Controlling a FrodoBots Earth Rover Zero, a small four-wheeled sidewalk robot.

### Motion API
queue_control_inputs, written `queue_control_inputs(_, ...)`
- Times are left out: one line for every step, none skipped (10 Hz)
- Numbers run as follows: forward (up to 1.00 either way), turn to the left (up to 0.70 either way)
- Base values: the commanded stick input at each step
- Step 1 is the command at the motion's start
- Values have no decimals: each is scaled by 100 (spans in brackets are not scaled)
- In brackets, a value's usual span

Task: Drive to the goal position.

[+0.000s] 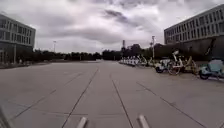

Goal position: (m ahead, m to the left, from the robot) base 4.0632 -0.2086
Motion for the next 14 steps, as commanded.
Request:
queue_control_inputs(70, 1)
queue_control_inputs(70, 1)
queue_control_inputs(70, 1)
queue_control_inputs(70, 1)
queue_control_inputs(70, 1)
queue_control_inputs(70, 1)
queue_control_inputs(70, 1)
queue_control_inputs(70, 1)
queue_control_inputs(70, 1)
queue_control_inputs(70, 6)
queue_control_inputs(70, 24)
queue_control_inputs(70, 36)
queue_control_inputs(70, 36)
queue_control_inputs(70, 36)
